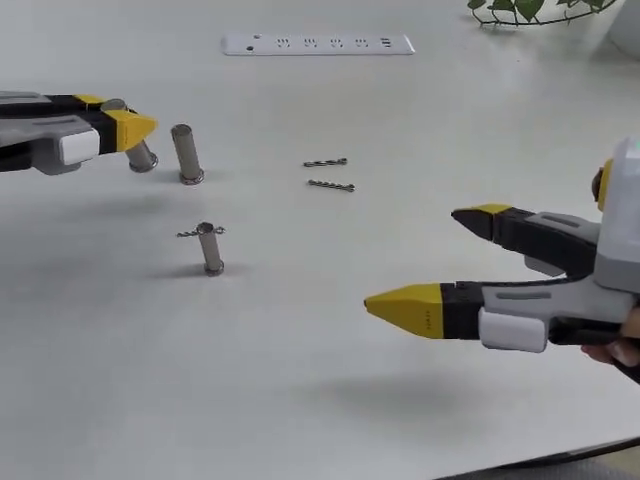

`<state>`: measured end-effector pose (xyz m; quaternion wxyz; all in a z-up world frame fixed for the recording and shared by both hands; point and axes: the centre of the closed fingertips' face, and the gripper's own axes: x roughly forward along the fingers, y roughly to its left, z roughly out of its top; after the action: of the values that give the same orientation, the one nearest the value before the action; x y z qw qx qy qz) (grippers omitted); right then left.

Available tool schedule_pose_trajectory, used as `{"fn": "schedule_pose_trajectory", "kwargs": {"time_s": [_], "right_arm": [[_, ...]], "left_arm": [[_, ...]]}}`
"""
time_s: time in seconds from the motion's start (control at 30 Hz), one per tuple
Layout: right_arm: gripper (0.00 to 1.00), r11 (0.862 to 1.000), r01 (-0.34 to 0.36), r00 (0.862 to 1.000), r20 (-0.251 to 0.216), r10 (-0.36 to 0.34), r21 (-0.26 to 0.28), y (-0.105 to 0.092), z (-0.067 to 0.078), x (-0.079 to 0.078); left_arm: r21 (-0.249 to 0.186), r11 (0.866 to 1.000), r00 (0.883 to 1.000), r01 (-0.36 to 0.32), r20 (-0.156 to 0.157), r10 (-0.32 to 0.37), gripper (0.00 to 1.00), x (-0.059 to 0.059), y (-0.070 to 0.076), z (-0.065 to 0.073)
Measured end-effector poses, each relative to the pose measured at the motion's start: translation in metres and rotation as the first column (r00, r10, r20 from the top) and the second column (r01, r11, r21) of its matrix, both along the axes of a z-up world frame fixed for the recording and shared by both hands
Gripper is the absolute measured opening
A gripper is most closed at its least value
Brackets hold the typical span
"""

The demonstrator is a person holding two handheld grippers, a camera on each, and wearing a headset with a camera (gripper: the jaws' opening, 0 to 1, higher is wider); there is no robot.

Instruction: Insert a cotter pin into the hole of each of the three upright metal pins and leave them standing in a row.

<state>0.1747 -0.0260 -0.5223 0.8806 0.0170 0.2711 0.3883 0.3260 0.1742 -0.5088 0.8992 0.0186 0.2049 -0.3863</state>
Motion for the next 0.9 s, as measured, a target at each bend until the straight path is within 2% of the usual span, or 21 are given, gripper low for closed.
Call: {"fn": "schedule_pose_trajectory", "kwargs": {"time_s": [0.2,0.33,0.47,0.5,0.6,0.63,0.73,0.77,0.8,0.9], "right_arm": [[0.93,1.000,-0.010,1.000,0.012,0.010,0.010,0.002,0.003,-0.001],[0.93,1.000,-0.009,1.000,0.017,0.009,0.016,0.003,0.004,-0.001],[0.93,1.000,-0.005,1.000,0.020,0.005,0.021,0.002,0.005,-0.002],[0.93,1.000,-0.003,1.000,0.022,0.002,0.024,0.001,0.005,-0.002],[0.93,1.000,0.002,1.000,0.026,-0.003,0.030,0.000,0.007,-0.003],[0.93,0.999,0.005,1.000,0.026,-0.005,0.034,0.000,0.007,-0.003],[0.93,0.999,0.005,1.000,0.027,-0.006,0.037,0.000,0.007,-0.003],[0.93,0.999,0.004,1.000,0.027,-0.005,0.037,0.000,0.006,-0.003],[0.93,0.999,0.004,1.000,0.026,-0.005,0.038,0.000,0.006,-0.003],[0.93,0.999,0.003,1.000,0.027,-0.004,0.045,0.001,0.007,-0.003]], "left_arm": [[-0.020,0.999,0.999,0.040,-0.005,-0.040,0.10,-0.015,-0.014,0.017],[0.002,0.997,0.997,0.071,0.012,-0.071,0.10,-0.027,-0.027,0.027],[-0.002,0.996,0.996,0.088,0.011,-0.088,0.10,-0.041,-0.039,0.031],[0.014,0.995,0.995,0.100,0.016,-0.100,0.10,-0.046,-0.043,0.031],[0.010,0.994,0.994,0.111,0.006,-0.111,0.10,-0.060,-0.052,0.032],[0.021,0.991,0.991,0.130,0.011,-0.130,0.10,-0.067,-0.058,0.032],[0.039,0.988,0.989,0.150,-0.010,-0.150,0.10,-0.079,-0.066,0.027],[0.047,0.988,0.989,0.149,-0.025,-0.148,0.10,-0.085,-0.069,0.023],[0.056,0.986,0.988,0.155,-0.022,-0.154,0.10,-0.088,-0.071,0.020],[0.049,0.985,0.986,0.164,-0.046,-0.161,0.10,-0.104,-0.079,0.012]]}}
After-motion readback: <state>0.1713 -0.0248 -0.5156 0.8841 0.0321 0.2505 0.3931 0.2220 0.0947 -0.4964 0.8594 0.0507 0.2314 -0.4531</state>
